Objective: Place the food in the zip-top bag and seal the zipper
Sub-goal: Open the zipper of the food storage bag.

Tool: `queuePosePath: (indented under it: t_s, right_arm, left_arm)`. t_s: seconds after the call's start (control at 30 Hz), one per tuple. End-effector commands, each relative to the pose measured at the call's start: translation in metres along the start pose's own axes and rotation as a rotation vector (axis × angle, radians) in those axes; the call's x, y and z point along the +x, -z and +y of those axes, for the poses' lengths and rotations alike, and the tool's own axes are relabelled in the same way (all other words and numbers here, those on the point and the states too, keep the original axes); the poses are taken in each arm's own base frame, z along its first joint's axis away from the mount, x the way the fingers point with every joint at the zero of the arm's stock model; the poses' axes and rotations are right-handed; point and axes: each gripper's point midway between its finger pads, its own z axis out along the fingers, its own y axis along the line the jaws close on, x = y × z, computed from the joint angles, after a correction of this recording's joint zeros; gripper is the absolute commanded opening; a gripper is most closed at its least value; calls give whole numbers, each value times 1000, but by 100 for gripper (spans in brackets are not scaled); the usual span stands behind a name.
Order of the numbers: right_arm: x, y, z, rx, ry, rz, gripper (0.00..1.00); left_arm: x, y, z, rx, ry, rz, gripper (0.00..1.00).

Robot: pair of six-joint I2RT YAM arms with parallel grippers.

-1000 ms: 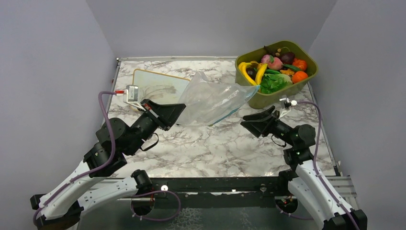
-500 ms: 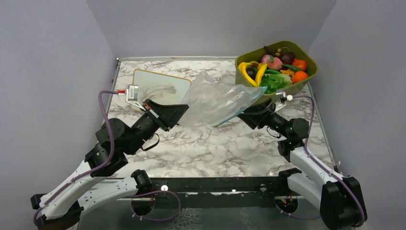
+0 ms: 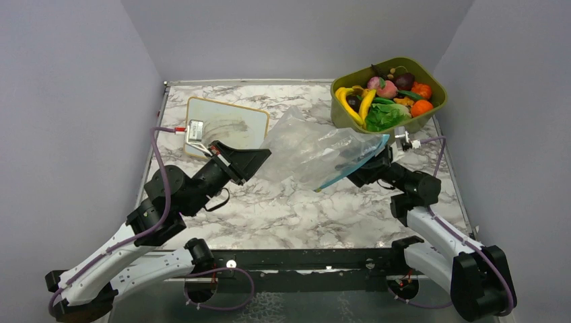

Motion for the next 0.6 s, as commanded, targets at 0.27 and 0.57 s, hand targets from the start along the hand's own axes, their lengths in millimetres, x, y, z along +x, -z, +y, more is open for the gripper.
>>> queuePosePath:
  t_s: [0.27,0.57]
  right_arm:
    - [-9,-1,34,-116,-17,-17,1]
    - [9,6,-19,307,-244,166,1]
  left_arm:
    - [-3,3,41,-127,-82,-77,11]
    - [-15,10,81,-309,-365,-88,66]
